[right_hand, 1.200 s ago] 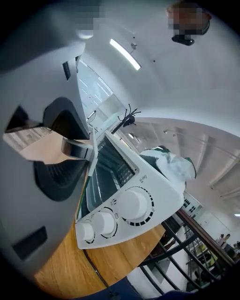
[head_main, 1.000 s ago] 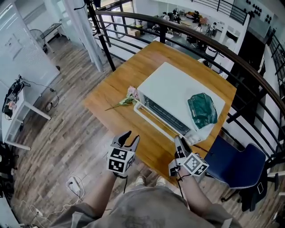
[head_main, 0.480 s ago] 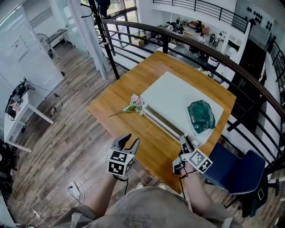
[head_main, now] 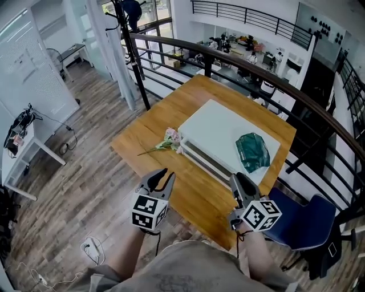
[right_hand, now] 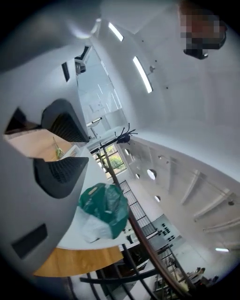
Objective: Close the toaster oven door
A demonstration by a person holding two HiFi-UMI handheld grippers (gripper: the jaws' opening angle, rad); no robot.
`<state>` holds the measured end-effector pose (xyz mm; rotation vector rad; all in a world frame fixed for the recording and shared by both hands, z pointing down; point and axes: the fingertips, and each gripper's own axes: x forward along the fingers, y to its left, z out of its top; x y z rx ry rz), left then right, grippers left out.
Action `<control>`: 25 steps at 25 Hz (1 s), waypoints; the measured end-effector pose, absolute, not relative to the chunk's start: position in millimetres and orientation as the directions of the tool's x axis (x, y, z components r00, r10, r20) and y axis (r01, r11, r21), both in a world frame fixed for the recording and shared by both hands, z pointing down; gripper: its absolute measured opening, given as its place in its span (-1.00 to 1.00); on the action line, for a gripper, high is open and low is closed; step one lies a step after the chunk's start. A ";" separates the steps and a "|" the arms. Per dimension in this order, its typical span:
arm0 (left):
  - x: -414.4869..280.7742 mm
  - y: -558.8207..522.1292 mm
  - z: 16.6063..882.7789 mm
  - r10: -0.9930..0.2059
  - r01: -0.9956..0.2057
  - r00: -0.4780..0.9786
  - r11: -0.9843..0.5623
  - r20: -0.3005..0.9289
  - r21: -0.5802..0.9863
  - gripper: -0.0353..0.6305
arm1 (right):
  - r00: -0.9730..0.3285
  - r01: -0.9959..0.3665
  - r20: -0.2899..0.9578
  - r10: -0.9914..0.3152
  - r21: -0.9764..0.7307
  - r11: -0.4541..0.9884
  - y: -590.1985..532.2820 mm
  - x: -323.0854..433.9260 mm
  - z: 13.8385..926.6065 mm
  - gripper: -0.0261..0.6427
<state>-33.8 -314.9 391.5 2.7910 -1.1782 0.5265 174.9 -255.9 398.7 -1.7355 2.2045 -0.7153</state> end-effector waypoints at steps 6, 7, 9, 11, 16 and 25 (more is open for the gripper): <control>-33.5 -301.4 313.8 -0.691 -0.679 0.699 -0.722 0.183 -0.135 -0.68 | -0.273 -0.931 -0.023 -0.962 -0.245 0.270 -233.8 165.5 314.1 -0.68; -35.0 -298.8 302.8 -0.690 -0.675 0.706 -0.724 0.160 -0.143 -0.70 | -0.271 -0.944 -0.033 -0.962 -0.186 0.273 -230.1 161.9 302.6 -0.70; -37.0 -293.4 283.9 -0.684 -0.667 0.719 -0.729 0.124 -0.153 -0.74 | -0.274 -0.954 -0.057 -0.960 -0.110 0.278 -221.9 155.8 281.7 -0.72; -36.1 -286.2 268.7 -0.675 -0.656 0.731 -0.735 0.097 -0.170 -0.74 | -0.281 -0.955 -0.079 -0.956 -0.076 0.287 -212.2 151.2 264.6 -0.75; -35.0 -267.8 243.1 -0.636 -0.620 0.771 -0.764 0.041 -0.180 -0.79 | -0.300 -0.954 -0.096 -0.949 0.028 0.298 -192.8 135.2 238.6 -0.79; -35.9 -249.5 256.9 -0.593 -0.574 0.801 -0.798 0.075 -0.184 -0.82 | -0.351 -0.935 -0.022 -0.936 0.062 0.350 -173.5 108.9 249.7 -0.80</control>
